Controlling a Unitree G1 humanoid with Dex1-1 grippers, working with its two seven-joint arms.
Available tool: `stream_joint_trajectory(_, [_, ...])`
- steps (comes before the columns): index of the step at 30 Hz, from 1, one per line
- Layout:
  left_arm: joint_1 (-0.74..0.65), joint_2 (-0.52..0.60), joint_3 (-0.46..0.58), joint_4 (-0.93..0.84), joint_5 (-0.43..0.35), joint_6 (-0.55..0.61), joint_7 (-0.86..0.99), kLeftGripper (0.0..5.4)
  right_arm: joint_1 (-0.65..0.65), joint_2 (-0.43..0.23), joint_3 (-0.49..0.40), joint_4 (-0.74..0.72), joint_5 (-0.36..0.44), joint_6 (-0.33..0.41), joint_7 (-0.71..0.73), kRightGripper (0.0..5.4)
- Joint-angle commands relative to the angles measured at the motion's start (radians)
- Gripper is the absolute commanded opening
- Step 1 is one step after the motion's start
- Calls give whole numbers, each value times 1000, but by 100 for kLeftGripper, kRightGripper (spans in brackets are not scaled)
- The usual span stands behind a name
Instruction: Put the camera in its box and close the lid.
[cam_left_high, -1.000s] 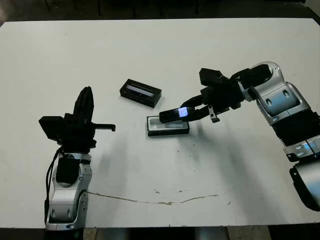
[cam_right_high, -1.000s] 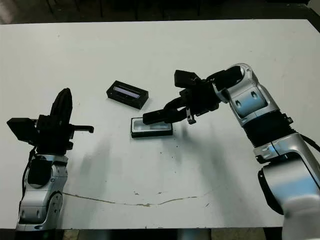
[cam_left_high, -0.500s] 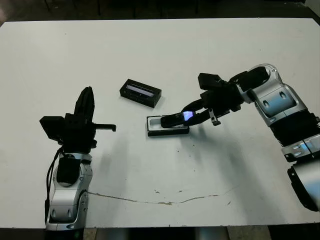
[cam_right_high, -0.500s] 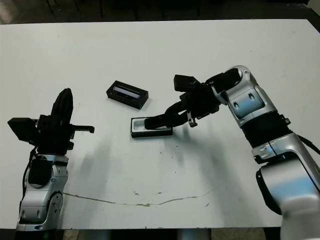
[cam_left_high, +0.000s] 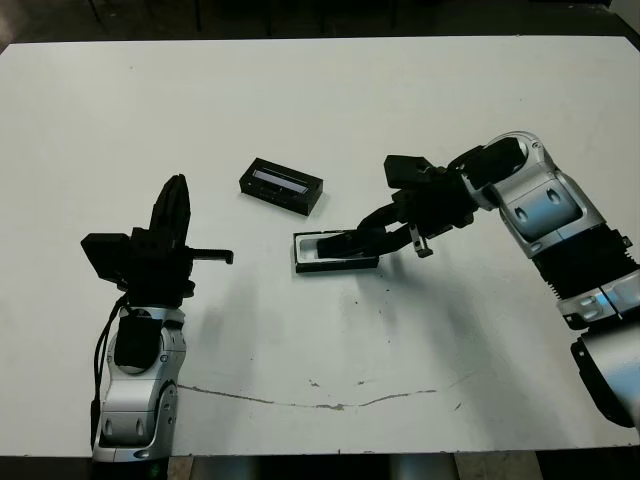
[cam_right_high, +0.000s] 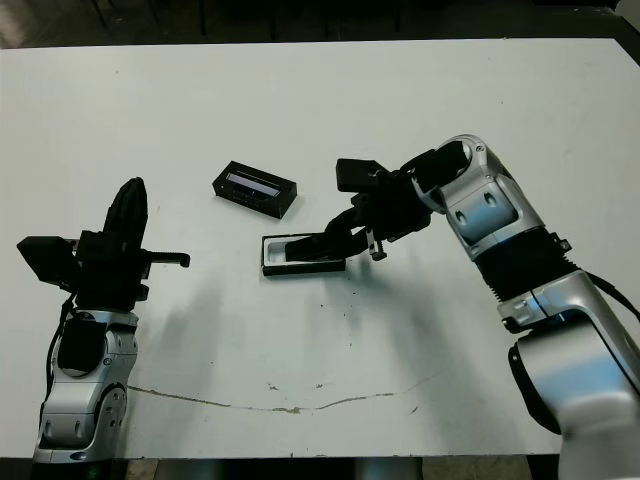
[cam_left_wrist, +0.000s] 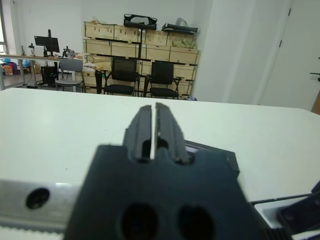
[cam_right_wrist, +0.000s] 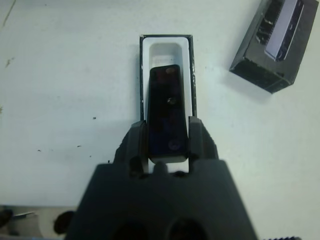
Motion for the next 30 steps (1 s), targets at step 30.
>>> stream_joint_trajectory(30, [32, -12, 2, 15, 7, -13, 10, 0, -24, -24, -39, -115, -56, -9, -104, 243])
